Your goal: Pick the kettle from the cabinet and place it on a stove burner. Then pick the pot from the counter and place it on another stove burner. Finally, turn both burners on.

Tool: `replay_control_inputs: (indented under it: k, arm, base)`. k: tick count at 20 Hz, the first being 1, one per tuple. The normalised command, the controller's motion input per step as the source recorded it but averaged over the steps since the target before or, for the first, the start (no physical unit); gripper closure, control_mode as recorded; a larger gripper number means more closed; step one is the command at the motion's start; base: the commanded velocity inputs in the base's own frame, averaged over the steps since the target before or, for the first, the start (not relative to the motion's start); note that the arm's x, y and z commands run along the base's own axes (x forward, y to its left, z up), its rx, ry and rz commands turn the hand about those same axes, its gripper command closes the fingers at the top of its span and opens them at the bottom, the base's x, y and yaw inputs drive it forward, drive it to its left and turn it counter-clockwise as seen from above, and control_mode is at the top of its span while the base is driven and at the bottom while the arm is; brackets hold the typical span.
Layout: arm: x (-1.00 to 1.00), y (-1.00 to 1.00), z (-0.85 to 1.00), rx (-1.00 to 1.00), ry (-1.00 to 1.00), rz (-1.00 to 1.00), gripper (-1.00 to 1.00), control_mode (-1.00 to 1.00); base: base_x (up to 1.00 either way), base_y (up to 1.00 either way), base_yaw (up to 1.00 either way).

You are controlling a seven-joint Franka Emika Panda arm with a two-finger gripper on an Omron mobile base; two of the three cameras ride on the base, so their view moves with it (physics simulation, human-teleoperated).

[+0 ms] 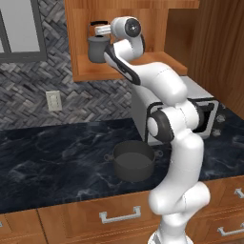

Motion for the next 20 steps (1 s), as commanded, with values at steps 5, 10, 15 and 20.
replay_control_inputs:
  k: [5, 10, 15, 20]
  arm:
    - [0.16, 0.03, 0.00, 0.00, 0.00, 0.02, -1.00, -1.00]
    - [0.14, 0.06, 0.00, 0.00, 0.00, 0.03, -1.00, -1.00]
    - [0.15, 0.06, 0.00, 0.00, 0.00, 0.03, -1.00, -1.00]
    - [0.08, 0.02, 0.00, 0.00, 0.00, 0.03, 1.00, -1.00]
  base:
    - [0.00, 0.00, 0.00]
    - [0.00, 0.00, 0.00]
    - [0.00, 0.00, 0.00]
    - [0.00, 0.00, 0.00]
